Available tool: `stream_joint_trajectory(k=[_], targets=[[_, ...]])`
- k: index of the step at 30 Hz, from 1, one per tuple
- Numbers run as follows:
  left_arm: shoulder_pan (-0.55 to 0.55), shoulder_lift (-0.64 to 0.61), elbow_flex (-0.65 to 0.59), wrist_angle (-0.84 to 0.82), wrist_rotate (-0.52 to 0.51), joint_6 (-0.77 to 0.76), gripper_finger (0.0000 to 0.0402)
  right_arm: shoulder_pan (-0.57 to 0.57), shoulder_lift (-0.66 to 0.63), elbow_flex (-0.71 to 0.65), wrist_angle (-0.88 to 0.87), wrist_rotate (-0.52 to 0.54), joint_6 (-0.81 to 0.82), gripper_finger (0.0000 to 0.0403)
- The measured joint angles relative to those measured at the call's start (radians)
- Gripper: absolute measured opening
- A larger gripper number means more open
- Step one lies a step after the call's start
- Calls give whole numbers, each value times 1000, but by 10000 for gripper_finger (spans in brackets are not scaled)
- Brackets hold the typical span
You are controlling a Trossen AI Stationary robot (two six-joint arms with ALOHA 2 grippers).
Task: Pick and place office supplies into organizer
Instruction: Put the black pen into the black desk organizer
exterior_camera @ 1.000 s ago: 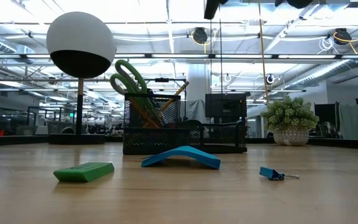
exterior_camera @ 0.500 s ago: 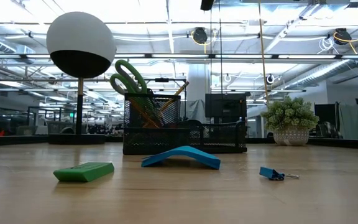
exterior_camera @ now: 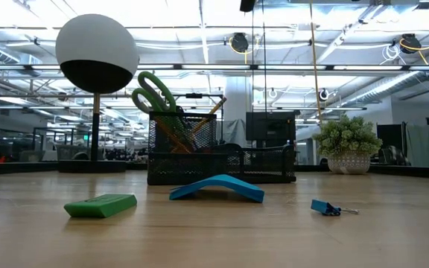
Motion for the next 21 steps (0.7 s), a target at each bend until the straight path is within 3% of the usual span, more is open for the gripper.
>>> stream_joint_trajectory(k=[10,21], targets=[[18,59,0,123,57,20,184,0,0,0,0,0,1,17],[49,80,-1,133,101,-4,184,0,0,0,0,0,1,16]])
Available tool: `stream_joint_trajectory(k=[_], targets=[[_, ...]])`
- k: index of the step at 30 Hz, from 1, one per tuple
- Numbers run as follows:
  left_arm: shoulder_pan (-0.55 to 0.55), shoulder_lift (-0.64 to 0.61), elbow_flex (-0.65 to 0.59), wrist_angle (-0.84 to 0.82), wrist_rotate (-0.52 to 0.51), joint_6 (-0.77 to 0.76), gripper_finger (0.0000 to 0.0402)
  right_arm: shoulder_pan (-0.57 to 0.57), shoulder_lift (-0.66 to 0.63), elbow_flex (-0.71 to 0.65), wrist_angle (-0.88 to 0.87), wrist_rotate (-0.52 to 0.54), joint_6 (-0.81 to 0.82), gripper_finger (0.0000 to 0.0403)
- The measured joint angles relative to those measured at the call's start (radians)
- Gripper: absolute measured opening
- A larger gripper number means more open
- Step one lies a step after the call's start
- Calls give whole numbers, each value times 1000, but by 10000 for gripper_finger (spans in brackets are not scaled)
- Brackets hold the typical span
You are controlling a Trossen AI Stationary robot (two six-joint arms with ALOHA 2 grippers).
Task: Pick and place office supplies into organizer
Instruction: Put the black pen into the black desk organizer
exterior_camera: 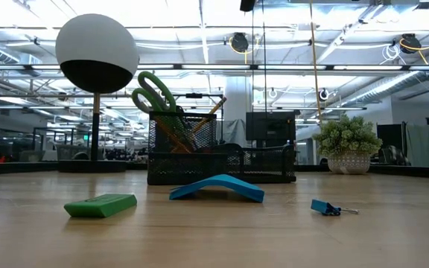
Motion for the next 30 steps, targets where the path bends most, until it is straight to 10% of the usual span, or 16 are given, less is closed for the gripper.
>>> stream_joint_trajectory(k=[21,30], targets=[[11,61,0,103,32,3,179,0,0,0,0,4,-17,16],[11,61,0,99,31,5,54,-1,0,0,1,5,-17,16]])
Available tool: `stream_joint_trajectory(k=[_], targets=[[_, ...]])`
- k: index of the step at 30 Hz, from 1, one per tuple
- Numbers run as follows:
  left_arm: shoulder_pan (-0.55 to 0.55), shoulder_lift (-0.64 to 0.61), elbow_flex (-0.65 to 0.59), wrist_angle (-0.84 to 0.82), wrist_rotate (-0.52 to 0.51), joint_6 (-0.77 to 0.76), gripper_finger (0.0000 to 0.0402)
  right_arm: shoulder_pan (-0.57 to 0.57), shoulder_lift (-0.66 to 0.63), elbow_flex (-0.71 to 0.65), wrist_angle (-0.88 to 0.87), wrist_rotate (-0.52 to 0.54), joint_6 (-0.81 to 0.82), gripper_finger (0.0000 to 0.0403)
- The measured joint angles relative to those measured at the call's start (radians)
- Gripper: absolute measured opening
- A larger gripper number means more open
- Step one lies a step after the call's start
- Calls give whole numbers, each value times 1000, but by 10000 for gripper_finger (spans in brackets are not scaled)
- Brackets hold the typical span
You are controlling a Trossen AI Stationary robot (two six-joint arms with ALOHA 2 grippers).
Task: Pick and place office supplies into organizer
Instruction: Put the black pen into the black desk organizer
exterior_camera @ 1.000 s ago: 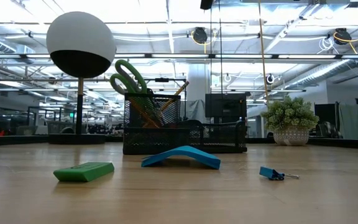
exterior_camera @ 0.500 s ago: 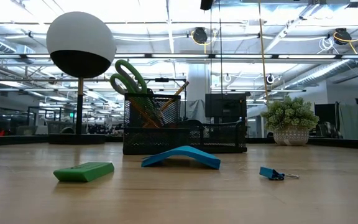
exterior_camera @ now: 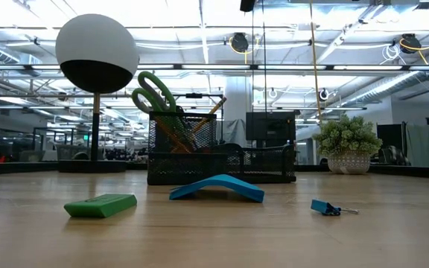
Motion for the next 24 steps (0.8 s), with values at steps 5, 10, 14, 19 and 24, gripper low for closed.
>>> stream_joint_trajectory(k=[5,10,14,19,24], targets=[[-1,-1,0,4,0,11,19,0,0,0,0,0,1,16],[-1,-1,0,0,-7,33,39,0,0,0,-5,0,-5,28],[-10,-1,0,1,-43,55,17,-1,0,0,-8,1,-13,44],[-28,-1,0,4,-57,75,18,-1,0,0,-1,1,-37,57],[-53,-1,1,32,-131,95,17,0,0,0,3,28,-51,70]])
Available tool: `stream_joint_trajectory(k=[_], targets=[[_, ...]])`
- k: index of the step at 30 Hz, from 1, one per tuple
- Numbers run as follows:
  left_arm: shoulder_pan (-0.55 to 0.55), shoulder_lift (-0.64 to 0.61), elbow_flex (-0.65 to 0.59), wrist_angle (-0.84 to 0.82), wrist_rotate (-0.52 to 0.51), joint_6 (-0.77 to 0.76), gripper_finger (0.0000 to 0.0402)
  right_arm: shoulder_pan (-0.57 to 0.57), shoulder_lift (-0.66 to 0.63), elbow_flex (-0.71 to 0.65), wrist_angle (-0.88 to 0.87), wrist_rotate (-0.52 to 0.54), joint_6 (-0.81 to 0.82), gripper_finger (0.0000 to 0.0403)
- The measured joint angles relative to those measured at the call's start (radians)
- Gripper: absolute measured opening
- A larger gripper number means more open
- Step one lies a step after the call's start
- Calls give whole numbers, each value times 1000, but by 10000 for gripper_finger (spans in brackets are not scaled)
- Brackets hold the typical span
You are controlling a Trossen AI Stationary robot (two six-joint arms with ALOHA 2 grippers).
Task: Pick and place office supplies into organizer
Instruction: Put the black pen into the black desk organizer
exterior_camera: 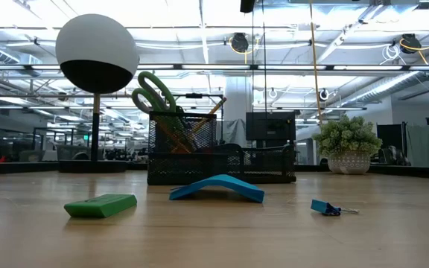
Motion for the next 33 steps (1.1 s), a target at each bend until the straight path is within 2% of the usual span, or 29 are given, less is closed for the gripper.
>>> stream_joint_trajectory(k=[5,10,13,18,26,33], targets=[[-21,-8,34,-2,-56,-4,17,0,0,0,3,2,-30,91],[-27,-8,69,-5,-117,-122,21,-1,0,0,18,23,-55,125],[-28,-8,89,-4,-159,-176,17,-2,0,0,73,74,-126,145],[-31,-8,132,-5,-241,-248,17,-19,0,0,178,78,-231,164],[-37,-13,200,-5,-323,-534,30,-34,0,0,264,77,-371,161],[-40,-52,207,-4,-374,-835,33,-35,-1,0,269,78,-423,162]])
